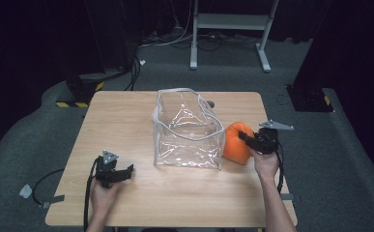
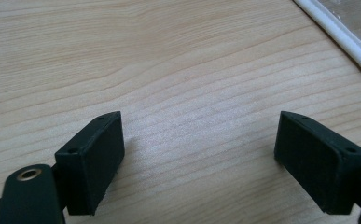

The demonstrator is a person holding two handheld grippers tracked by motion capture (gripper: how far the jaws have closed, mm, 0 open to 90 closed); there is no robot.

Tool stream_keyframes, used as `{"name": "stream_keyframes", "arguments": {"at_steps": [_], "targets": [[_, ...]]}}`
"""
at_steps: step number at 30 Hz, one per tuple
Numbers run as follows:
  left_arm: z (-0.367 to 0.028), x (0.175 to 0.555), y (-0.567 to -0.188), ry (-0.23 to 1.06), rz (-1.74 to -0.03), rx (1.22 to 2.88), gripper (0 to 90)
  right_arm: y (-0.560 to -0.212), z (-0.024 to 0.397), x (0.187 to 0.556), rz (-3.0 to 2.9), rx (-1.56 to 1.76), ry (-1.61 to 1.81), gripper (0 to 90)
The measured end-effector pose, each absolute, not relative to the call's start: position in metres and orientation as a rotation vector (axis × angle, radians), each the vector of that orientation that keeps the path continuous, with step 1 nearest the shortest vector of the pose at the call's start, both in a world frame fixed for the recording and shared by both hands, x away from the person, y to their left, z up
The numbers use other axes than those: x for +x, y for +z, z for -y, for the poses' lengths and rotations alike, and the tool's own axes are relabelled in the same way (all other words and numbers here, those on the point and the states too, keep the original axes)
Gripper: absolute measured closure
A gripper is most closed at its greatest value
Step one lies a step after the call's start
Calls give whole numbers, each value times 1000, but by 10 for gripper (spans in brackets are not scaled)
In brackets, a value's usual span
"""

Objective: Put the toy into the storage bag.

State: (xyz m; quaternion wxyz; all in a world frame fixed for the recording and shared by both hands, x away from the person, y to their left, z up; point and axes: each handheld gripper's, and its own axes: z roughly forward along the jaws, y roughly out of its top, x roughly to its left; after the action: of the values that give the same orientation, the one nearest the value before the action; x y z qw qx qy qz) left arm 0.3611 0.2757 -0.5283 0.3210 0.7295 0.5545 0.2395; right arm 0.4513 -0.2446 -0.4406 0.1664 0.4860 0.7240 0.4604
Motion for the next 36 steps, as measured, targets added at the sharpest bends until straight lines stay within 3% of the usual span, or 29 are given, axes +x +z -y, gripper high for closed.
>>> {"name": "stream_keyframes", "arguments": {"at_steps": [36], "targets": [[-276,361,-528,628,-1457,1915,159,-399,268,417,-2075,1313,1307,664]]}}
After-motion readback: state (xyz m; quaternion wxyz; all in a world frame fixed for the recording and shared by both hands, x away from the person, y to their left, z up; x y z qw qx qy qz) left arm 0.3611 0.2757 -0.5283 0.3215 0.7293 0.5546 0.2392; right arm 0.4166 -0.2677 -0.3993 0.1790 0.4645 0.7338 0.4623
